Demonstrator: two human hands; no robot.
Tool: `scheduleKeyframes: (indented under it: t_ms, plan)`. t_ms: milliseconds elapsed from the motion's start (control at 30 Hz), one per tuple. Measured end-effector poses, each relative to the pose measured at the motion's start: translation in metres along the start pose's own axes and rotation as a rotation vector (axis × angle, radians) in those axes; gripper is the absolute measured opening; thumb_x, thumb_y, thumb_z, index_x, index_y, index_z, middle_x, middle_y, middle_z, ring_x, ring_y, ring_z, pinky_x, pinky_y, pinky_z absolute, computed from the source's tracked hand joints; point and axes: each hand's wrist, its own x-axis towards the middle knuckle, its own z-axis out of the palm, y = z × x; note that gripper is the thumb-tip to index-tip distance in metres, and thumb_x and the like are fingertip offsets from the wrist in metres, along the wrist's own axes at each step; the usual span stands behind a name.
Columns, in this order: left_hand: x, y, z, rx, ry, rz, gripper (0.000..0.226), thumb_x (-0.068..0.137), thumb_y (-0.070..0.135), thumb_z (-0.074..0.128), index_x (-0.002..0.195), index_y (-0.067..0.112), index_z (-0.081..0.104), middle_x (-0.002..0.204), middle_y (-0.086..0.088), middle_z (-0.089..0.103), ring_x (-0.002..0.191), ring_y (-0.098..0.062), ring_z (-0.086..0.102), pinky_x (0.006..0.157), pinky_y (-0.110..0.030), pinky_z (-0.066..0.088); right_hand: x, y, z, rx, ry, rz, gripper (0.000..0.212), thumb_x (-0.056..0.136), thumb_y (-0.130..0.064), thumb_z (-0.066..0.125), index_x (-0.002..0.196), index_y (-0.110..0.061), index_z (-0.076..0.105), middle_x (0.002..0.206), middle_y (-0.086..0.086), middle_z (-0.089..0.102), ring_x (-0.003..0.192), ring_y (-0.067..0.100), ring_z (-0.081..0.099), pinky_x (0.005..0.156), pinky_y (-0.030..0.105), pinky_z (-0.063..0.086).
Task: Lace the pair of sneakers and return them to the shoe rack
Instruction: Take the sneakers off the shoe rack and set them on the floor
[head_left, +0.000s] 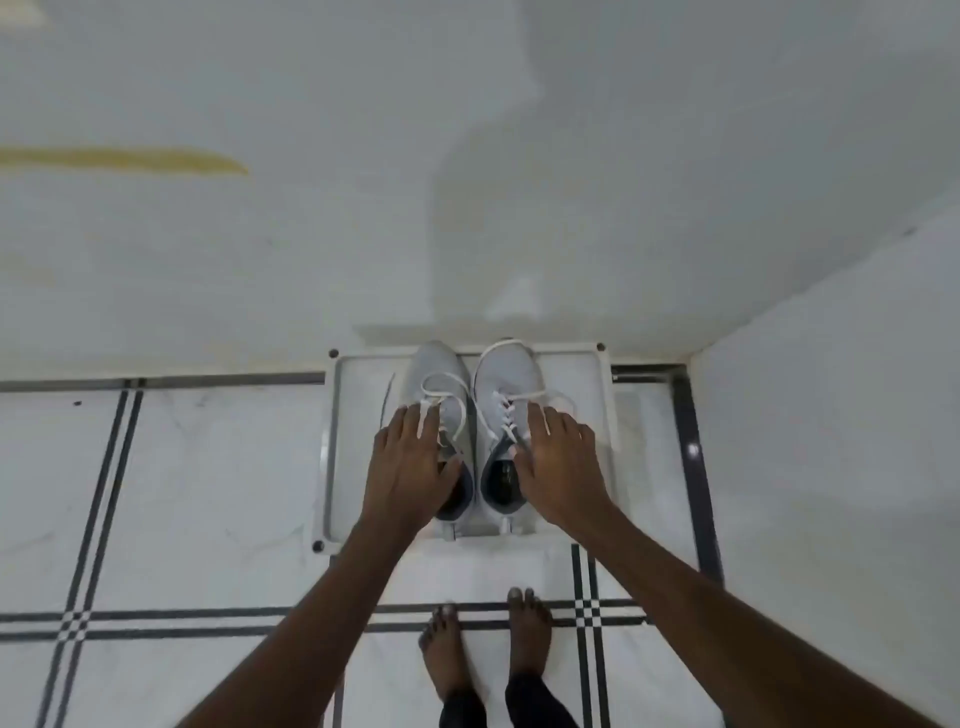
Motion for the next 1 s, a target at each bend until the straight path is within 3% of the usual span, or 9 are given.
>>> scheduleKeyframes:
  t_ms: [133,233,367,533,733,900,1000]
  plan:
    - [-0.004,-0.016,0.046,-0.122,-0.123,-0.121,0.067,0.086,0.027,0.06,0.145,0.008,0.033,0.141,-0.014,0.048,0.123,-0.034,0.051,0.096,-0.044,0.048,-0.009,0.006,0.05,0.131,-0.104,0.123,0.065,0.089,-0.029,0.051,0.146,-0.008,0.027,0.137,0.013,0.05,0.119,0.031,0.052,0.098,0.043,0.045]
    - [-0.005,-0.026,0.071,-0.24,-0.179,-0.2,0.069,0.089,0.015,0.057,0.149,0.006,0.024,0.139,-0.016,0.047,0.105,-0.036,0.062,0.081,-0.043,0.053,-0.01,0.01,0.071,0.279,-0.131,0.216,0.066,0.091,-0.023,0.053,0.148,-0.008,0.024,0.124,0.017,0.057,0.106,0.036,0.06,0.086,0.044,0.05]
    - [0.001,-0.035,0.083,-0.227,-0.135,-0.242,0.048,0.09,0.009,0.052,0.137,0.008,0.042,0.11,-0.02,0.063,0.088,-0.038,0.064,0.072,-0.043,0.05,0.005,0.011,0.079,0.378,-0.202,0.369,0.044,0.09,-0.019,0.051,0.131,-0.006,0.043,0.102,0.019,0.067,0.093,0.039,0.065,0.078,0.04,0.052]
    - [0.0,-0.03,0.078,-0.246,-0.08,-0.364,0.039,0.082,0.0,0.048,0.118,0.01,0.062,0.085,-0.015,0.068,0.072,-0.032,0.059,0.063,-0.036,0.045,0.009,0.005,0.073,0.41,-0.187,0.453,0.026,0.084,-0.013,0.058,0.106,0.001,0.057,0.103,0.022,0.066,0.095,0.04,0.064,0.075,0.038,0.052]
    - [-0.042,-0.025,0.053,-0.273,-0.029,-0.435,0.031,0.077,0.0,0.052,0.099,0.009,0.072,0.075,-0.015,0.07,0.066,-0.032,0.059,0.057,-0.031,0.041,-0.032,0.005,0.054,0.438,-0.171,0.47,0.02,0.084,-0.009,0.054,0.099,0.003,0.061,0.1,0.021,0.069,0.092,0.038,0.065,0.069,0.035,0.048]
    - [-0.115,-0.022,0.037,-0.339,0.018,-0.443,0.032,0.078,0.0,0.052,0.1,0.011,0.072,0.071,-0.009,0.069,0.062,-0.026,0.056,0.055,-0.028,0.039,-0.101,0.002,0.043,0.476,-0.145,0.432,0.017,0.085,-0.007,0.052,0.094,0.004,0.06,0.094,0.021,0.068,0.083,0.037,0.065,0.063,0.034,0.05]
    - [-0.156,-0.026,0.038,-0.333,0.036,-0.424,0.033,0.076,0.002,0.054,0.101,0.015,0.071,0.07,-0.009,0.068,0.061,-0.027,0.056,0.052,-0.028,0.037,-0.144,-0.002,0.043,0.461,-0.111,0.419,0.016,0.084,-0.008,0.052,0.093,0.003,0.059,0.092,0.021,0.067,0.079,0.035,0.062,0.062,0.031,0.043]
